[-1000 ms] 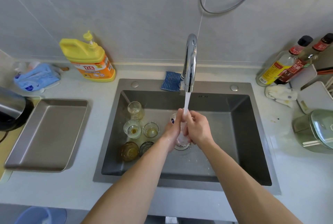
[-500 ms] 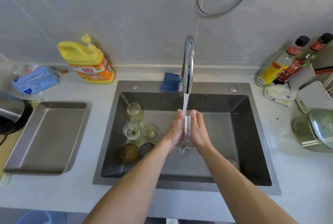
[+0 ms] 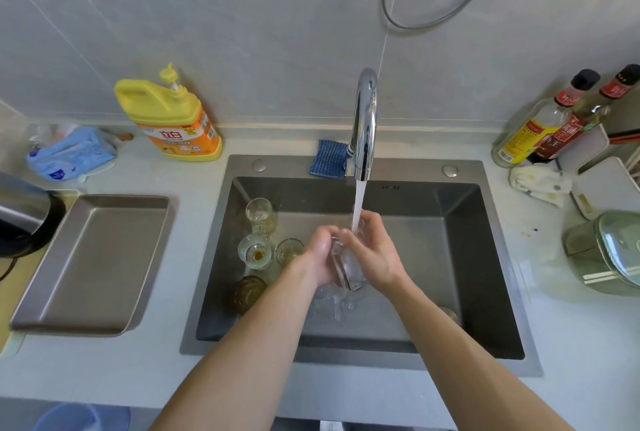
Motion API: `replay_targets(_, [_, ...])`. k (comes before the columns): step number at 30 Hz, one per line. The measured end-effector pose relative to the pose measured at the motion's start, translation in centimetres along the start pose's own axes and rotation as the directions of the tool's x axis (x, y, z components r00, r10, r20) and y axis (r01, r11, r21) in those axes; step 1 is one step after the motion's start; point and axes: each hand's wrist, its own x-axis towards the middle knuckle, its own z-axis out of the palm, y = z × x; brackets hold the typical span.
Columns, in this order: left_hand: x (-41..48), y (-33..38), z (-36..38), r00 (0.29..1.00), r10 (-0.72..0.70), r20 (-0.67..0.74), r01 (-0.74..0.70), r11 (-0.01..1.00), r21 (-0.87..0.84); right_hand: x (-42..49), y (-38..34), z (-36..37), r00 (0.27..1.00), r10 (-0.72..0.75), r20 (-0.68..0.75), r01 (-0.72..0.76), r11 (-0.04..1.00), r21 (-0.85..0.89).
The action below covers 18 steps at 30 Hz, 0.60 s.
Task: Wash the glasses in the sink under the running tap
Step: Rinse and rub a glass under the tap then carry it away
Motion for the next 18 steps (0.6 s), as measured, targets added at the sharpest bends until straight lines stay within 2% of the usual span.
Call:
replay_targets(2, [0.7,-0.5,0.4,0.999,0.021,-0.042,-0.023,0.999,-0.034,0.2,0.2,0.4,0.999,-0.003,0.04,0.007,0.994,-0.11])
replay_targets(4, [1.0,-1.0,1.0,0.998,0.049,-0.032,-0.051,0.996,-0.07,0.6,0.6,0.0,1.0,-0.001,-0.002,0.0,0.926,-0.377])
replay_targets(6, [1.7,-1.5,1.2,0.993,0.113,-0.037,-0.115,0.992,-0.054,0.6,0.9,-0.6,0.999,0.028,-0.016,-0.033,0.874,-0.484])
replay_targets(11, [2.7,-1.8,1.6,0.946,0.222,-0.235,-0.194,0.971,0.137,0.8,1.3,-1.5,0.998,0.053,-0.031,-0.061,0.879,-0.473])
replay_targets(13, [2.2,-1.4,1.8,0.932,0.254,-0.258,-0.191,0.95,0.245,1.2,0.6,-1.6,0.995,0.092,-0.039,-0.099,0.912,-0.397])
replay_targets(15, [1.4,-0.8,2.1,0.935,0.251,-0.252,-0.195,0.954,0.227,1.6,-0.1,-1.4,0.98,0.197,-0.017,-0.194,0.94,-0.28])
replay_targets(18, [0.3,-0.2,2.0,0.947,0.24,-0.213,-0.234,0.971,0.056,1.6,0.0,-1.1,0.954,0.3,0.009,-0.295,0.945,-0.142])
